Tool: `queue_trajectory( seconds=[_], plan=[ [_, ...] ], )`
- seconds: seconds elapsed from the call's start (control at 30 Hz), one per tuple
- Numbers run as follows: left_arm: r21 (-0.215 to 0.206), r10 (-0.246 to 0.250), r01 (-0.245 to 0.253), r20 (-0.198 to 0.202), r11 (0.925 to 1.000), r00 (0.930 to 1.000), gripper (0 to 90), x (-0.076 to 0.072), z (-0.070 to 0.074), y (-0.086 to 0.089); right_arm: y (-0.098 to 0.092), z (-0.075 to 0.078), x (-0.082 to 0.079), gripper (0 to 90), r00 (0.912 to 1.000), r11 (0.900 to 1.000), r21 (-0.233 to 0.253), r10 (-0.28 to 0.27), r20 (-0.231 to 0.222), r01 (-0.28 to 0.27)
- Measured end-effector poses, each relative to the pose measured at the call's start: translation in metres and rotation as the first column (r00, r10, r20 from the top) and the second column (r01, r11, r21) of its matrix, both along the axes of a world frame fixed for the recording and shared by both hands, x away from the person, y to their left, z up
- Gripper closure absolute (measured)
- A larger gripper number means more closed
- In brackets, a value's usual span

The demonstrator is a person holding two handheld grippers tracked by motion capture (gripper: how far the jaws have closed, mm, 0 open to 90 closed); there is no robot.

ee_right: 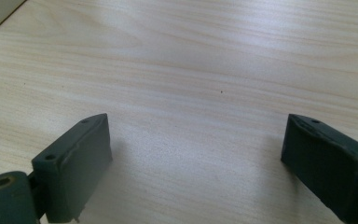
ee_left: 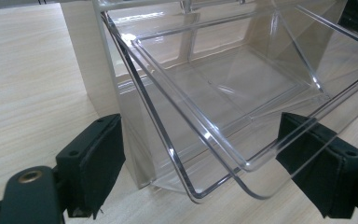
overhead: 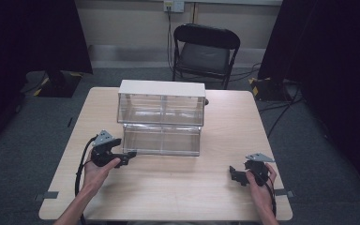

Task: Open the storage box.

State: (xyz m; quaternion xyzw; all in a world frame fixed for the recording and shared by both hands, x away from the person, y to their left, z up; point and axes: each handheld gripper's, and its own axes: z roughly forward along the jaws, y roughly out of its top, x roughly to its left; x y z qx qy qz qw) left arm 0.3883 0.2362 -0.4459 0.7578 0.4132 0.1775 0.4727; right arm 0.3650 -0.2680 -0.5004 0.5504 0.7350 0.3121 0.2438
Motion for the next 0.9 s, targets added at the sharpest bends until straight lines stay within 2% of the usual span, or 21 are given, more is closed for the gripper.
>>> queue_trajectory(
  seconds=[0.1,0.2,0.37,0.8,0.9],
  plan=[
    [0.001,0.007,-0.007,0.002,1.0,1.0,15.6,0.002,0.002,0.0,0.0,0.0,0.0,7.6,1.0,1.0,0.0,0.0,0.0,0.0],
    [0.024,-0.007,0.007,0.002,0.9997,1.0,15.6,0.005,0.006,-0.002,0.0,0.0,0.0,7.6,1.0,1.0,0.0,0.0,0.0,0.0],
    [0.023,-0.002,0.002,0.004,0.9997,1.0,15.5,0.009,0.013,-0.001,0.0,0.0,0.0,7.5,1.0,1.0,0.0,0.0,0.0,0.0],
    [0.016,-0.004,0.004,0.027,0.9999,0.9996,16.0,0.007,0.014,-0.009,0.0,0.0,0.0,7.6,1.0,1.0,0.0,0.0,0.0,0.0],
    [0.018,-0.004,0.003,0.022,0.9998,0.9997,14.8,0.008,0.013,-0.011,0.0,0.0,0.0,7.6,1.0,1.0,0.0,0.0,0.0,0.0]
  ],
)
